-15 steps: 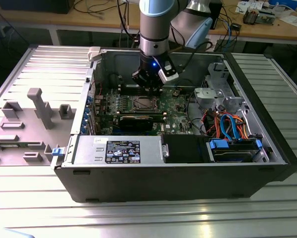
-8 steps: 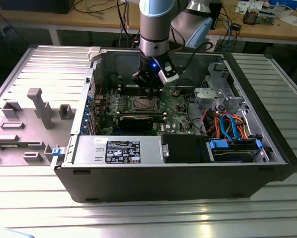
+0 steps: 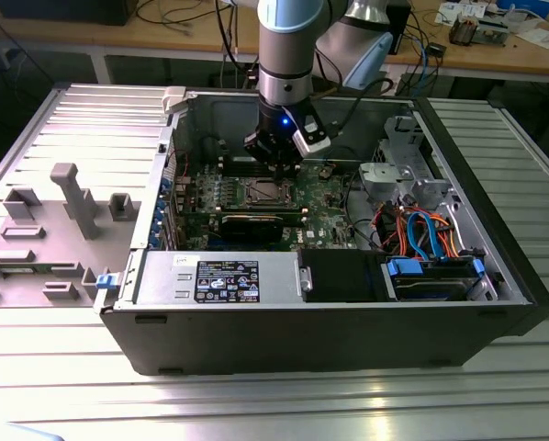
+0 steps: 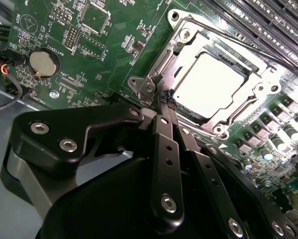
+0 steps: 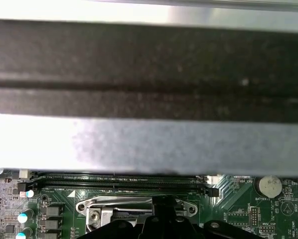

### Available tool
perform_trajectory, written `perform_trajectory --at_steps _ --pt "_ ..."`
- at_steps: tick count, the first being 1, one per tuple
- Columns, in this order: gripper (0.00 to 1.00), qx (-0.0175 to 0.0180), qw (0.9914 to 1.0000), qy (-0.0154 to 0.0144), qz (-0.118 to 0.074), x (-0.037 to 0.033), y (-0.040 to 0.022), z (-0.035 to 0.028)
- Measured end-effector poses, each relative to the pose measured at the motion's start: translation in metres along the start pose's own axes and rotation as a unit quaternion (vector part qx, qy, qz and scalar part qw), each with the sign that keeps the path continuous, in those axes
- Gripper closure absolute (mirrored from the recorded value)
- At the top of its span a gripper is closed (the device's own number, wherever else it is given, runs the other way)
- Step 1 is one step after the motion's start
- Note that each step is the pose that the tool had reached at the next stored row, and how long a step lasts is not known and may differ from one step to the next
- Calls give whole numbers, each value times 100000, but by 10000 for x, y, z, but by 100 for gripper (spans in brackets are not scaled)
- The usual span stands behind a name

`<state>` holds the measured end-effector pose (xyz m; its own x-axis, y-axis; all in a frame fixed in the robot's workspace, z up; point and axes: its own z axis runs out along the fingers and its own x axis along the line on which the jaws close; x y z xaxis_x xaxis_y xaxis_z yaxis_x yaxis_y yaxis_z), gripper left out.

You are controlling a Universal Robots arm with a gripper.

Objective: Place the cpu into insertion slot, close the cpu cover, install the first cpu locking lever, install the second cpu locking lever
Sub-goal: 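Install the second cpu locking lever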

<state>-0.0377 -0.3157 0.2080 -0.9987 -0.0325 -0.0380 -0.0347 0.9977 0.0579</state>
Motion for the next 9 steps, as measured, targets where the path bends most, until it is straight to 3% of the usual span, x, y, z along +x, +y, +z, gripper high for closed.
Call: perform_trajectory --at_steps 9 --pt "89 -1 100000 -5 1 1 -19 -1"
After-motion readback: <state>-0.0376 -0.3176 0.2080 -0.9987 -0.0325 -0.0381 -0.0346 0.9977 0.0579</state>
